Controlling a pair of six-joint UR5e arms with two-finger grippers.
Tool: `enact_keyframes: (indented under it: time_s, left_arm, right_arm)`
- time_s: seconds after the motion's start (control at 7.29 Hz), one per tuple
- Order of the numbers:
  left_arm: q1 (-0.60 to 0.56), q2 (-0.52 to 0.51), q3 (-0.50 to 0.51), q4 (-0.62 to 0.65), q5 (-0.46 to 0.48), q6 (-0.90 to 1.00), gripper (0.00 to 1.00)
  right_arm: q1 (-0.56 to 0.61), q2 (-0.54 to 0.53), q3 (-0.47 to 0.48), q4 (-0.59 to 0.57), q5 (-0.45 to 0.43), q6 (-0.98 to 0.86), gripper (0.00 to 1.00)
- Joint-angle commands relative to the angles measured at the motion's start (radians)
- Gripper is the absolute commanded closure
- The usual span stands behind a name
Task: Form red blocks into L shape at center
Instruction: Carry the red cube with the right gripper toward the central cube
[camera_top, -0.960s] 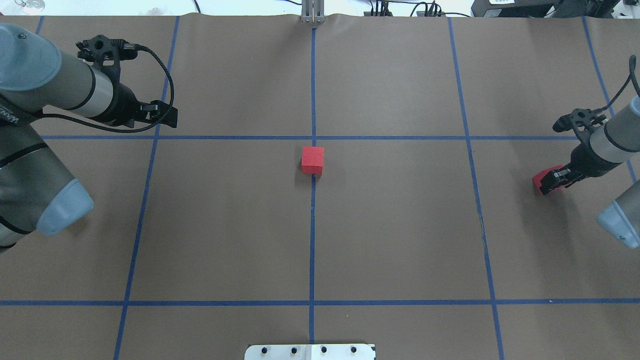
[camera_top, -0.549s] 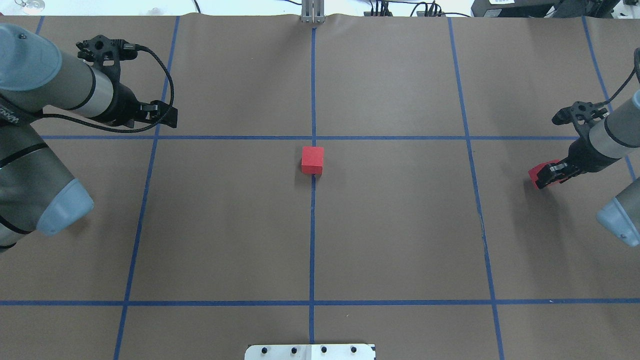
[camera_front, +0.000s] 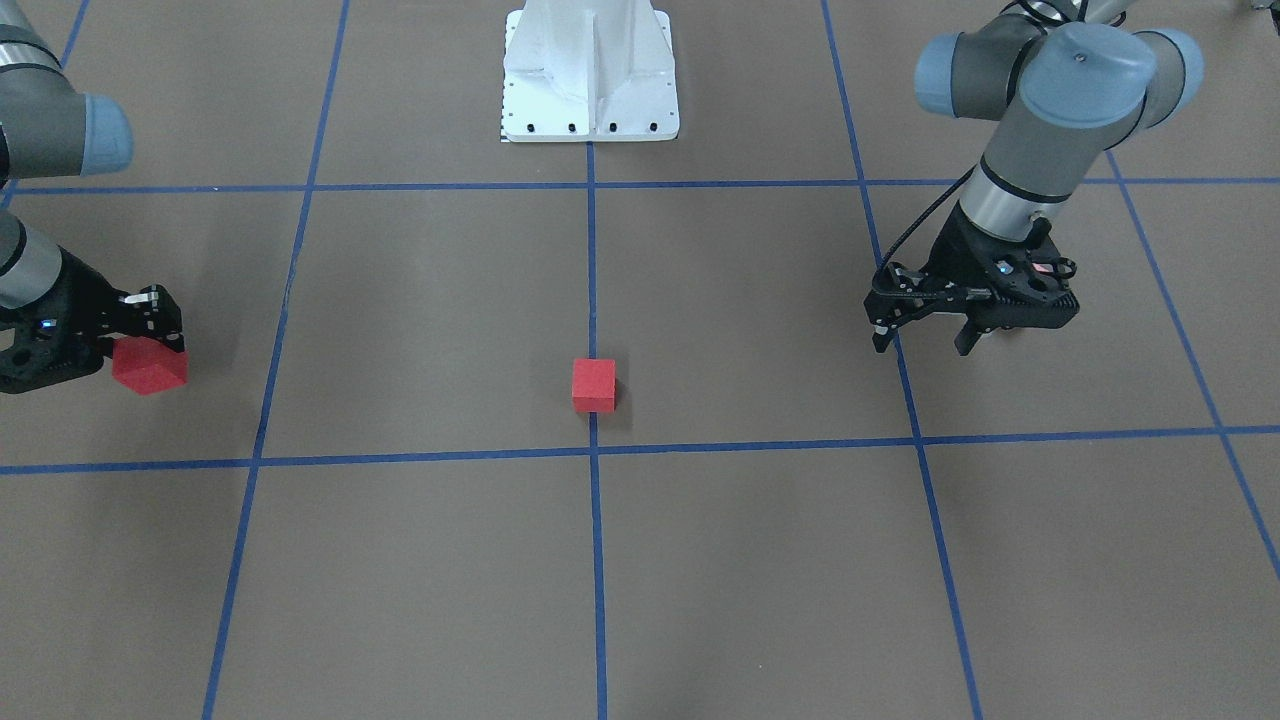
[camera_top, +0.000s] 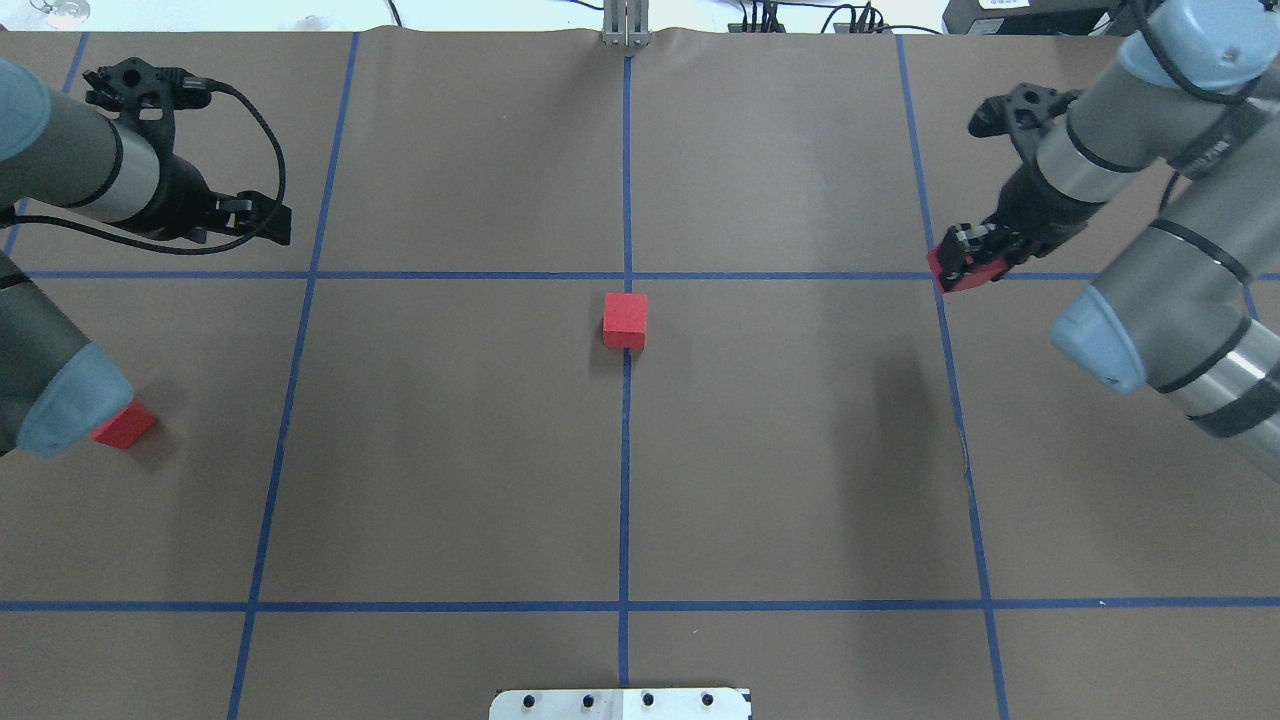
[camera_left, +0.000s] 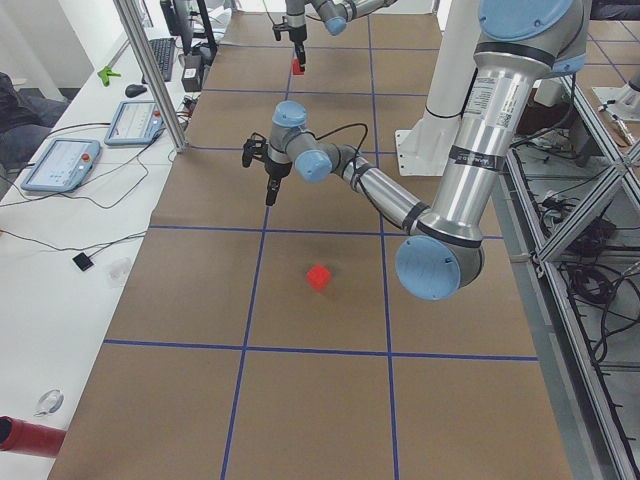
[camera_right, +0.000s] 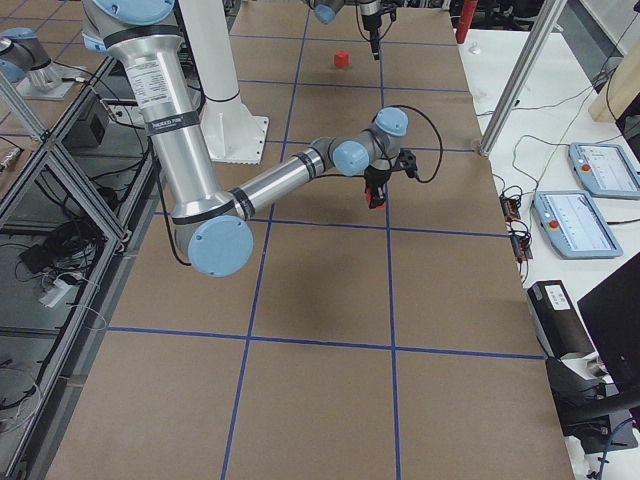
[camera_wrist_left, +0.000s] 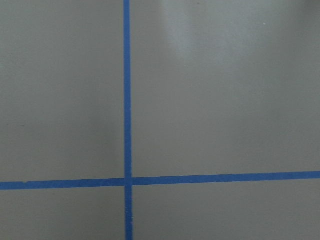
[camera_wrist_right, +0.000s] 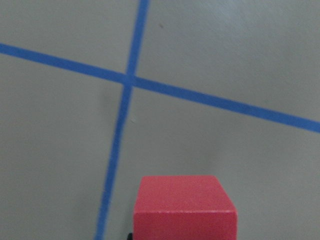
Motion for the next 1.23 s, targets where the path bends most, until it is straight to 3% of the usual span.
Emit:
enact_keyframes:
  time_s: [0.0, 0.14, 0.27, 0.55, 0.82, 1.1]
  left_arm:
    - [-0.053, 0.095, 0.004, -0.054, 0.006, 0.090, 0.07]
    - [-0.071, 0.164, 0.010, -0.141, 0.006, 0.121, 0.00]
    - [-0.096, 0.224, 0.016, -0.201, 0.004, 0.124, 0.00]
    - [-0.102, 0.246, 0.054, -0.261, 0.004, 0.110, 0.00]
    - [-0.102, 0.246, 0.058, -0.264, 0.003, 0.110, 0.00]
    - [-0.105, 0.241, 0.058, -0.264, 0.000, 0.110, 0.00]
  right_arm:
    - [-0.132, 0.205, -0.003, -0.060, -0.014, 0.192, 1.00]
    - [-0.221, 0.282, -0.009, -0.060, -0.076, 0.314, 1.00]
    - [-0.298, 0.336, -0.024, -0.059, -0.165, 0.397, 1.00]
    - [-0.390, 0.410, -0.079, -0.048, -0.274, 0.490, 1.00]
    - [-0.461, 0.473, -0.186, -0.017, -0.320, 0.600, 1.00]
    - [-0.461, 0.523, -0.328, 0.070, -0.339, 0.701, 1.00]
